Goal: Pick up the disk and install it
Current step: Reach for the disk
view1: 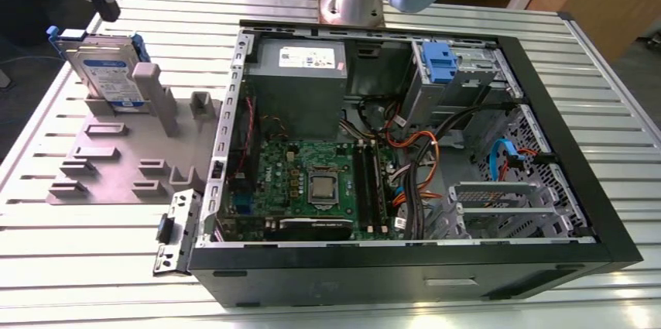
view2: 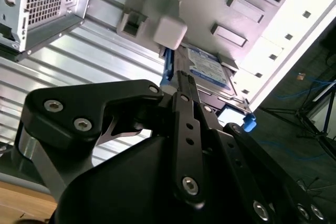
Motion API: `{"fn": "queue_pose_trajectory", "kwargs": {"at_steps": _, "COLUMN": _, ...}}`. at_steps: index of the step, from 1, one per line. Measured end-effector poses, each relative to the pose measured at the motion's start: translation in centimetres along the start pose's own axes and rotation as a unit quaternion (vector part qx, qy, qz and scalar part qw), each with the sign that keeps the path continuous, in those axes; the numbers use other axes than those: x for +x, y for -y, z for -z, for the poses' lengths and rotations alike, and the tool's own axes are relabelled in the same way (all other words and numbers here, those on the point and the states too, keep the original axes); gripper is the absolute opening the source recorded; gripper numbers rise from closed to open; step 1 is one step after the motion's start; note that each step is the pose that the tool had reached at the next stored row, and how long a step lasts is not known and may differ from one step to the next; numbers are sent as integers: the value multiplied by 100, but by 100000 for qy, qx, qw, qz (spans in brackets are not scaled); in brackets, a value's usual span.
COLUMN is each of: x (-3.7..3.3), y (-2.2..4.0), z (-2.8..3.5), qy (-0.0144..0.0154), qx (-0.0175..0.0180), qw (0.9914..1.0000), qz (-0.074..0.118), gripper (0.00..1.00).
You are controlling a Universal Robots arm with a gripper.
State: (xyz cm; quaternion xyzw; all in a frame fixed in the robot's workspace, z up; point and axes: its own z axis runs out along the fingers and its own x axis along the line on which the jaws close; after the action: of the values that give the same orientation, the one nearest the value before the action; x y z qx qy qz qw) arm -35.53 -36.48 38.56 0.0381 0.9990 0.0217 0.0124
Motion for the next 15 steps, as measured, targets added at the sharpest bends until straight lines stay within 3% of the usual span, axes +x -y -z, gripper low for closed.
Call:
{"fn": "queue_pose_trajectory", "kwargs": {"at_steps": 4, "x": 77, "y": -1, "z": -2, "qy": 3, "qx": -1, "qw": 100000, "qz": 2, "gripper": 11}}
{"fn": "queue_pose_trajectory", "kwargs": {"at_steps": 13, "x": 87, "y": -2, "z": -2, "qy": 6, "qx": -4, "qw": 100000, "qz": 0, "gripper": 11}}
{"fn": "queue_pose_trajectory", "kwargs": {"at_steps": 15, "x": 118, "y": -8, "z": -3, "qy": 1, "qx": -1, "qw": 100000, "qz": -4, "gripper": 11}}
